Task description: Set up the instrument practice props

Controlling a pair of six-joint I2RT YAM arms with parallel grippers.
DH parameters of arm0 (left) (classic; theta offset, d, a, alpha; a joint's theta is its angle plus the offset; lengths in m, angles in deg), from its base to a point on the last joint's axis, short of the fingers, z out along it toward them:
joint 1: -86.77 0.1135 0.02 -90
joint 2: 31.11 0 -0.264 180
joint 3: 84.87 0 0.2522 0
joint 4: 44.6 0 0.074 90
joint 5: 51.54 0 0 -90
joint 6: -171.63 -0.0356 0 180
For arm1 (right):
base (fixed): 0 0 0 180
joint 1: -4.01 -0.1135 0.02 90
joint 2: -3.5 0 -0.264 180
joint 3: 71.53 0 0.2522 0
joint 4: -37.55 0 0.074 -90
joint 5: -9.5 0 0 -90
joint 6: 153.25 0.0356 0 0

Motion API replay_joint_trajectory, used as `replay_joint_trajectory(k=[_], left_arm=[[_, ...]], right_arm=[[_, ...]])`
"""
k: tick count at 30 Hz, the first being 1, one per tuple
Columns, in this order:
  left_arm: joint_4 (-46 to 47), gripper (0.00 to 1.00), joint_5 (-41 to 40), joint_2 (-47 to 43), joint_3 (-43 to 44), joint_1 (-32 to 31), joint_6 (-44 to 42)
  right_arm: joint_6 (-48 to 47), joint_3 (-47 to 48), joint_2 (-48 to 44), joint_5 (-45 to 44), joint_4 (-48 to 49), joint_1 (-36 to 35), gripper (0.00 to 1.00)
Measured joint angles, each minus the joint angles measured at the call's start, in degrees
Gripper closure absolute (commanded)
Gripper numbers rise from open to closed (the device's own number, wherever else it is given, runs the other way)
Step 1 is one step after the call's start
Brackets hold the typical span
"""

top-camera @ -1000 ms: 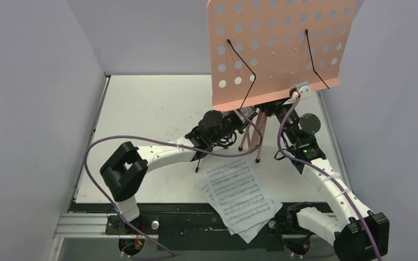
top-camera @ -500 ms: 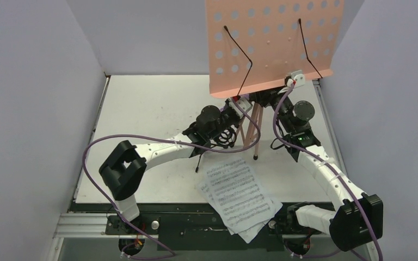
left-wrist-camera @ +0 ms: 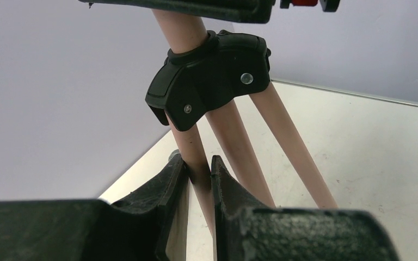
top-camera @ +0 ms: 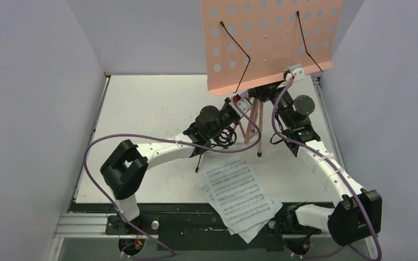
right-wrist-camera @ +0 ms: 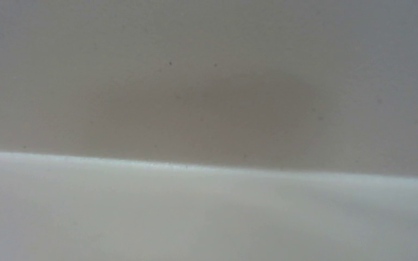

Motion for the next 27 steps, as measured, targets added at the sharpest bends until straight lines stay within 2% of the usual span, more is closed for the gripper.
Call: replay_joint_trajectory(k=[27], left_arm=[[1.8,1.0,-4.5,2.4,-0.1,-1.3,-8.7]], right_arm=[[-3.2,2.0,1.8,0.1,-0.4,0.1,0.95]])
